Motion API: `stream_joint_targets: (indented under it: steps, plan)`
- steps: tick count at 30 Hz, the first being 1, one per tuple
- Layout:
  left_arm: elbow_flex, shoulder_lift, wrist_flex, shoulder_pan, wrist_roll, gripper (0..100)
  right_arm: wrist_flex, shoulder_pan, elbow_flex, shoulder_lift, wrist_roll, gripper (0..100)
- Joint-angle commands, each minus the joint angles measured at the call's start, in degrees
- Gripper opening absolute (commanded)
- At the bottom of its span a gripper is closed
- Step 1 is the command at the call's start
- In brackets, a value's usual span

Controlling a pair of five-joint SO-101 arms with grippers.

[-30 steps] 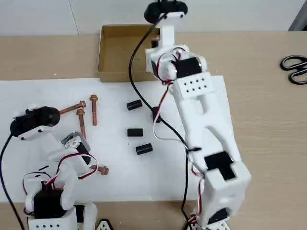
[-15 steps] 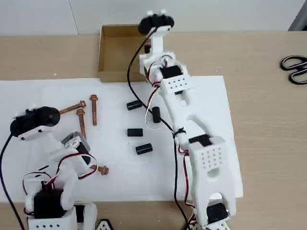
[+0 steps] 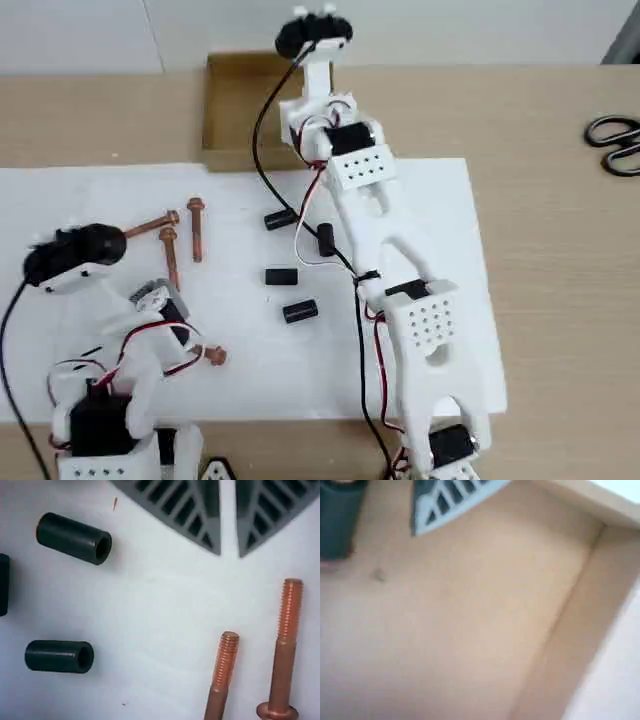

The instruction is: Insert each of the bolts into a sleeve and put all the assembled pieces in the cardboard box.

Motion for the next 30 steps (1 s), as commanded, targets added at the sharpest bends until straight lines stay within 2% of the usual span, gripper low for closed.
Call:
stream_joint_targets:
  steps: [1, 7, 11, 17, 20, 26, 30]
  plan:
    - [-0.3, -0.3, 0.0, 0.1, -0.1, 1, 3.8, -0.4, -8.6, -1.0, 0.7, 27.7]
    - [-0.6, -0.3, 0.0, 0.2, -0.1, 1, 15.3, -1.7, -22.0, -1.0, 0.7, 27.7]
    - [-0.5, -0.3, 0.1, 0.2, -0.2, 1, 27.4, -2.2, -34.4, -0.7, 0.7, 27.7]
    - [-0.8, -0.3, 0.0, 0.2, -0.3, 1, 50.9, -2.3, -40.8, -0.9, 0.4, 27.7]
    - [-2.2, -0.3, 0.8, -0.1, -0.3, 1, 51.3, -0.8, -41.6, -1.0, 0.4, 23.2]
    - [-1.9, 0.1, -1.3, 0.1, -0.1, 1, 51.6, -1.9, -39.0, -1.0, 0.6, 1.9]
    - [-1.5, 0.1, -1.2, 0.2, -0.1, 1, 51.8, -2.1, -31.4, -1.5, 0.6, 1.5]
